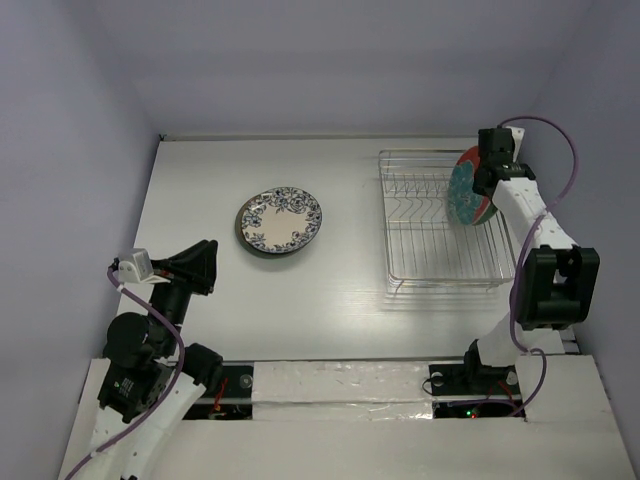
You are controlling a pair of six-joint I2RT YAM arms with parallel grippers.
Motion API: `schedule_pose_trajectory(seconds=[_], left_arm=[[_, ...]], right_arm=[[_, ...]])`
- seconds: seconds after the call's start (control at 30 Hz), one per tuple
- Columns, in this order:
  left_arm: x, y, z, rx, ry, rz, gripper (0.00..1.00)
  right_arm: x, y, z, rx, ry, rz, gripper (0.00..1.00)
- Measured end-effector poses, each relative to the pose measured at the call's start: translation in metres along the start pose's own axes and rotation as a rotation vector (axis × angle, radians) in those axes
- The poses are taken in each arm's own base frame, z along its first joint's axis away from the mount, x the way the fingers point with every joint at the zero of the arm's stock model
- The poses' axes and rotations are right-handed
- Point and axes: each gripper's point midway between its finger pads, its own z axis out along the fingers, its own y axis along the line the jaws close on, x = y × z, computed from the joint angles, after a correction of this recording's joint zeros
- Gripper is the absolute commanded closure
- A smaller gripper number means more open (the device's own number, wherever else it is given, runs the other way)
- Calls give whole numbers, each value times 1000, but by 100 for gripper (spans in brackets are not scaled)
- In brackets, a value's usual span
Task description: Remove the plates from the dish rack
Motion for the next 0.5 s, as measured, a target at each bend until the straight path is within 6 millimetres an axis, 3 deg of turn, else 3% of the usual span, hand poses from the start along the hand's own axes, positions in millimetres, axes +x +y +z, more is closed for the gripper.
schedule_pose_trajectory(seconds=[0.07,0.13,0.5], left_arm=[[0,-1,0,4,2,-1,78],[1,-2,0,8,4,-2,78],[1,-2,0,10,5,-2,77]], right_arm=[[1,2,4,-4,1,-27,92],[-4,9,-2,-59,-11,-44,100],[-9,3,-11,-65,-60,-91,100]])
